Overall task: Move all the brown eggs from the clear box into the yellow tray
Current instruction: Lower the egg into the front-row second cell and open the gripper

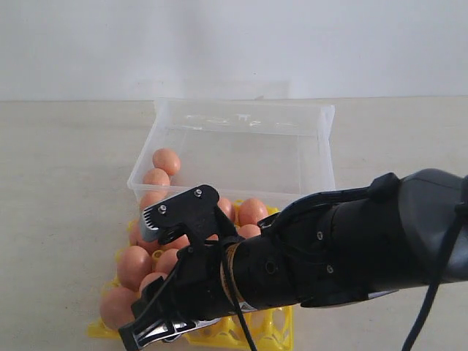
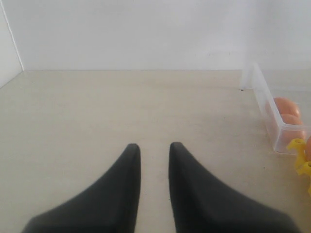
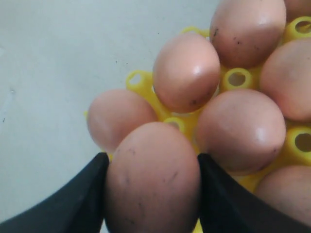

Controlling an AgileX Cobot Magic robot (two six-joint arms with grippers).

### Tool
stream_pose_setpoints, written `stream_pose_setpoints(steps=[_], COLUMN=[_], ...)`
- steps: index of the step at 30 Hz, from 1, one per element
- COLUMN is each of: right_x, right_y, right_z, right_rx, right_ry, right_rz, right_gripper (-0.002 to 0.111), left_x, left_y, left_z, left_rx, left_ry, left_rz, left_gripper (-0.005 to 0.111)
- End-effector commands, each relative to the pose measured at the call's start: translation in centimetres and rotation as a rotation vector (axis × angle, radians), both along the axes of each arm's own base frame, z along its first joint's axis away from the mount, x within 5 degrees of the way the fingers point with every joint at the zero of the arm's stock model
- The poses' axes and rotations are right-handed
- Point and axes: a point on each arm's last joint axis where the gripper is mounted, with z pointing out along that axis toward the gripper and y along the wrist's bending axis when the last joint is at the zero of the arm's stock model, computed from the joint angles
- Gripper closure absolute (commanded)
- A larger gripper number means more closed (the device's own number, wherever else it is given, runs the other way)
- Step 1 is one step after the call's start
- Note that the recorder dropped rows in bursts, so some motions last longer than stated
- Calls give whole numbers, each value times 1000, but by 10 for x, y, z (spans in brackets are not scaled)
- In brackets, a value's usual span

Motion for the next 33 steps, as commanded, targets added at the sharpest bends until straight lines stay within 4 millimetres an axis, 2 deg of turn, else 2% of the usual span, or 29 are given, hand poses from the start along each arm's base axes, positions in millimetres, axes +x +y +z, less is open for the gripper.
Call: stream_pose_setpoints(steps=[1,7,19,27,29,31,32,33], right_x=[0,0,0,3,5,1,-3,-5], right_y=[-2,-2,-2,0,3,1,0,0], right_z=[-1,-1,-1,26,39,48,50,51], right_rx=[-10,-11,-8,43,84,107,66,44], right_ry=[-1,-4,-1,-63,-72,-36,-62,-74], right_rz=[-5,-2,-4,-14,-22,-74,-82,-92], right_gripper=[68,47,46,46,54,84,108,109], left_x=[0,0,0,0,0,0,0,0], left_y=[0,0,0,0,0,0,0,0], left_z=[0,0,0,0,0,0,0,0], left_rx=[-2,-2,-2,-2,-2,-2,-2,-2], left_ry=[-3,-3,-3,-3,-3,-2,-2,-2], left_rz=[-8,-8,-8,-8,-8,-8,-8,-8], left_gripper=[85,85,85,85,85,85,85,85])
